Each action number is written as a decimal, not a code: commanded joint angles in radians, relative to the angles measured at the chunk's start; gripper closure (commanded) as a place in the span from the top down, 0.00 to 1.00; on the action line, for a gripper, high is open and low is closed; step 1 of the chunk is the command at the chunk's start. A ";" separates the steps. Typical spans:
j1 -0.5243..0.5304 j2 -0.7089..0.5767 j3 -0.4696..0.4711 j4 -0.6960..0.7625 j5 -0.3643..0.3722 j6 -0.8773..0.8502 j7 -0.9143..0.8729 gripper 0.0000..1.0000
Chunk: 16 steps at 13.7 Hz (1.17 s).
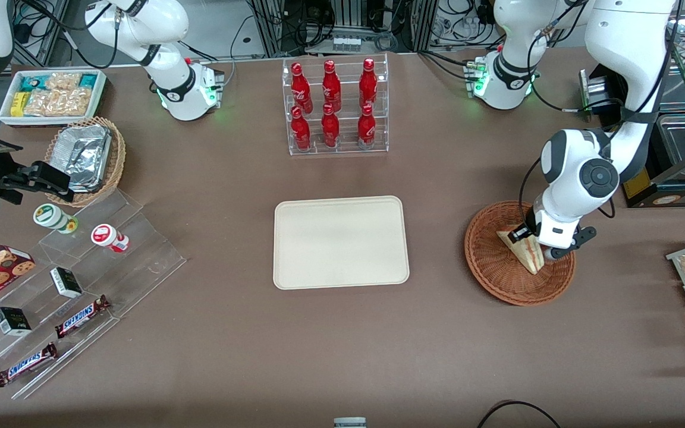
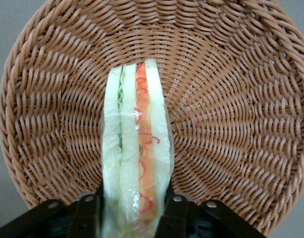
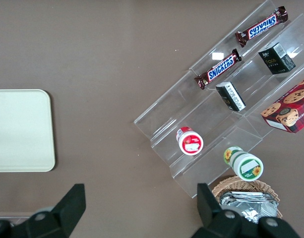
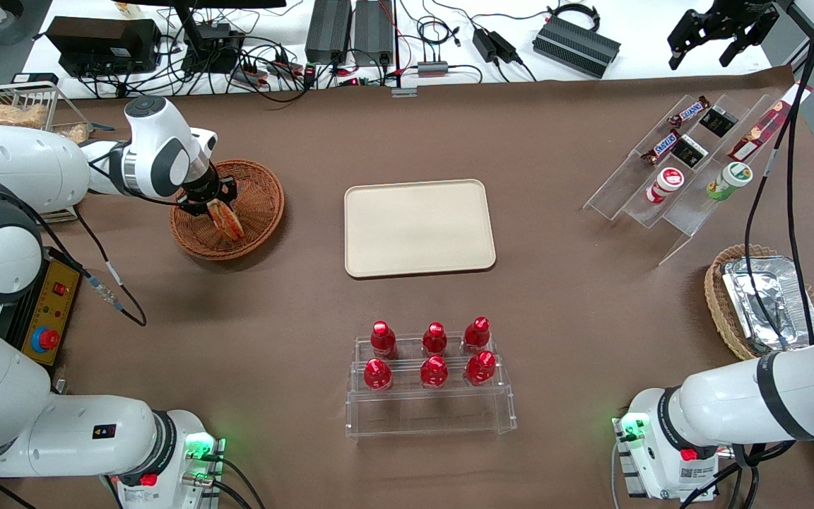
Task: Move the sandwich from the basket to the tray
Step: 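Lift the sandwich with the left gripper and carry it over the tray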
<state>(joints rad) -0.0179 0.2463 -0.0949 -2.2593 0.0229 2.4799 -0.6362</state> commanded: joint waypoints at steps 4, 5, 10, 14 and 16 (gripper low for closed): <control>-0.016 -0.065 0.000 0.047 0.041 -0.140 -0.002 0.00; -0.023 -0.079 -0.006 0.084 0.041 -0.227 0.001 0.00; -0.114 -0.078 -0.028 0.260 0.037 -0.512 0.019 0.00; -0.166 -0.030 -0.109 0.316 0.025 -0.524 0.038 0.00; -0.180 0.036 -0.170 0.368 0.025 -0.521 0.036 0.00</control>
<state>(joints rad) -0.1822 0.2040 -0.2266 -1.9730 0.0486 1.9822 -0.6137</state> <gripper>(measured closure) 0.846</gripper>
